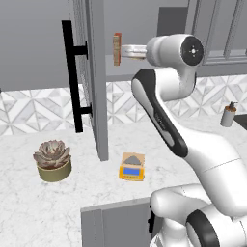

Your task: Pick the boxed food and place it on the digital scale for weighing, and close the cabinet.

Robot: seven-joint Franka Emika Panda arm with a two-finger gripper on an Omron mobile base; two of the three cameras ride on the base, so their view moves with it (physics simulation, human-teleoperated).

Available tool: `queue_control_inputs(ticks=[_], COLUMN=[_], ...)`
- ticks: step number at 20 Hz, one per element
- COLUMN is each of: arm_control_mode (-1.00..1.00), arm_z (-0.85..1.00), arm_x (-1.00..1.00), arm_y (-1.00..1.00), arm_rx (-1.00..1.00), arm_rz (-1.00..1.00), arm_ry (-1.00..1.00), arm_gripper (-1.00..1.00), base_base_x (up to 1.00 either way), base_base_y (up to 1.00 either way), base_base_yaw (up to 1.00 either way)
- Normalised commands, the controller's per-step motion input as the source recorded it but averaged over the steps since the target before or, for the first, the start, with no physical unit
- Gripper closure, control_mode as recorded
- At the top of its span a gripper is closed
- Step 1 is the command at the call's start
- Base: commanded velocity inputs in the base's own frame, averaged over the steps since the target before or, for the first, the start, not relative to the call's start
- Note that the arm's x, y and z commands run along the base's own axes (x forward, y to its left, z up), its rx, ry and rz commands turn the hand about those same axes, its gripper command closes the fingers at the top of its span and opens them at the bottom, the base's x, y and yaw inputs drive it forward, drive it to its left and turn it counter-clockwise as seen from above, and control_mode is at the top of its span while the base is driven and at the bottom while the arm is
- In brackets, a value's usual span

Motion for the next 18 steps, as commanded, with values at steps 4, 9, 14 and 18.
queue_control_inputs(ticks=[4, 9, 14, 18], arm_control_mode=[-1.00, -1.00, -1.00, -1.00], arm_z=[0.00, 0.00, 0.00, 0.00], arm_x=[0.28, 0.29, 0.35, 0.55], arm_y=[0.00, 0.03, 0.04, 0.20], arm_rx=[0.00, -0.01, -0.07, -0.06], arm_rz=[0.00, -0.01, -0.01, 0.00], arm_ry=[0.00, 0.00, 0.00, 0.00], arm_gripper=[-1.00, -1.00, -1.00, -1.00], base_base_x=[0.00, 0.00, 0.00, 0.00], base_base_y=[0.00, 0.00, 0.00, 0.00], base_base_yaw=[0.00, 0.00, 0.00, 0.00])
